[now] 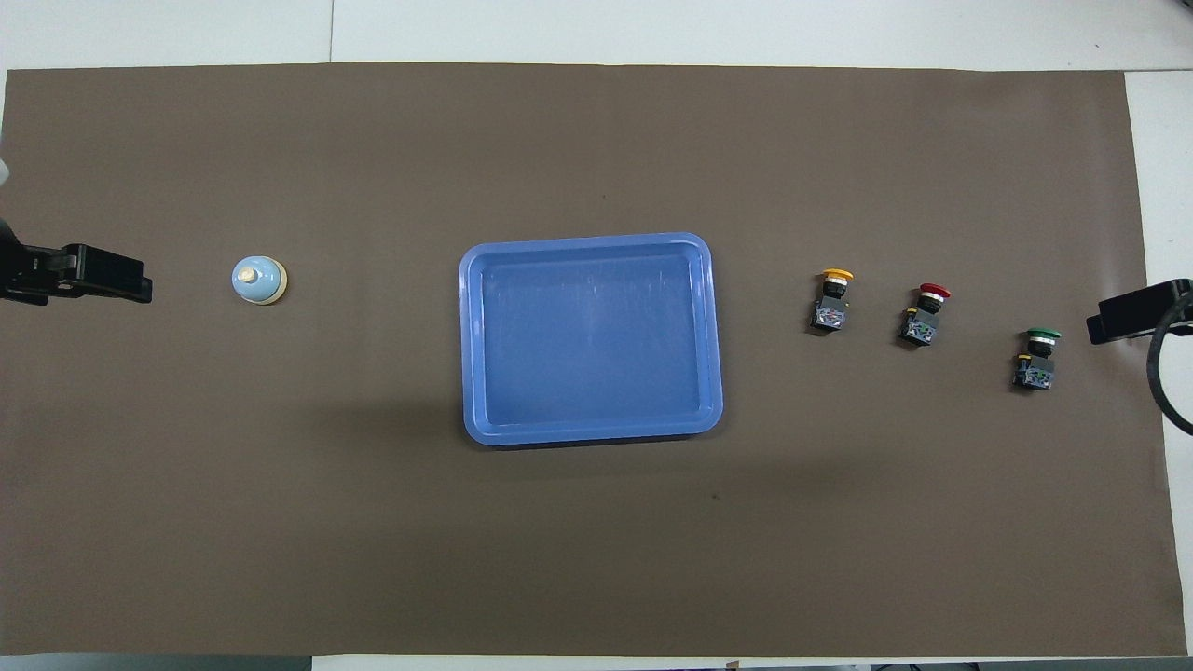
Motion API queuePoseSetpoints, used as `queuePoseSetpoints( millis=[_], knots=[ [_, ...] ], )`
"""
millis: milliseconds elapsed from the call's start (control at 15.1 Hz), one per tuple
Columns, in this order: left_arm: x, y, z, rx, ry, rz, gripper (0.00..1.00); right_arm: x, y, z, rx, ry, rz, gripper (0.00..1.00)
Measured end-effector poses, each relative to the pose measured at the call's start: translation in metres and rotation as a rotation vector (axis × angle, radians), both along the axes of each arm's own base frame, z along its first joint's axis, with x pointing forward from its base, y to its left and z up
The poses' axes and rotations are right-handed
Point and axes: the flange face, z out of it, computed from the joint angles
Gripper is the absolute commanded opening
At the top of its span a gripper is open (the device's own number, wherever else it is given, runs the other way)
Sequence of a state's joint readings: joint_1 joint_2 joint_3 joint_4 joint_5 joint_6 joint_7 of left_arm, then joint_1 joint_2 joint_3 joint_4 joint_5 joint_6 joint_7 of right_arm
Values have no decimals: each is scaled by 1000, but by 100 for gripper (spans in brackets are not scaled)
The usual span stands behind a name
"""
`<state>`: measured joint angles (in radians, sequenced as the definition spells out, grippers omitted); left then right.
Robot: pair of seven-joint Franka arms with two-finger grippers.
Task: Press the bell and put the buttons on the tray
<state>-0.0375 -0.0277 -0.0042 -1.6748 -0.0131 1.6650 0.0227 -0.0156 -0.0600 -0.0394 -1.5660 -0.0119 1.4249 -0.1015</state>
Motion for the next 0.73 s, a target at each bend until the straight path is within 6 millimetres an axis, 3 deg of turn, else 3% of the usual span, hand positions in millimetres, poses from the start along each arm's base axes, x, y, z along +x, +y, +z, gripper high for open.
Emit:
queuePoseSetpoints(
  millis=[66, 398, 730],
  knots=[
    [1, -1, -3, 0, -4, -1, 0, 0, 0, 0, 0, 0, 0, 100],
    [16, 1, -33, -1, -19, 4, 0, 0, 0, 0, 0, 0, 0, 100],
    [52, 1, -129, 1, 1, 9, 0, 0, 0, 0, 0, 0, 0, 100]
  ],
)
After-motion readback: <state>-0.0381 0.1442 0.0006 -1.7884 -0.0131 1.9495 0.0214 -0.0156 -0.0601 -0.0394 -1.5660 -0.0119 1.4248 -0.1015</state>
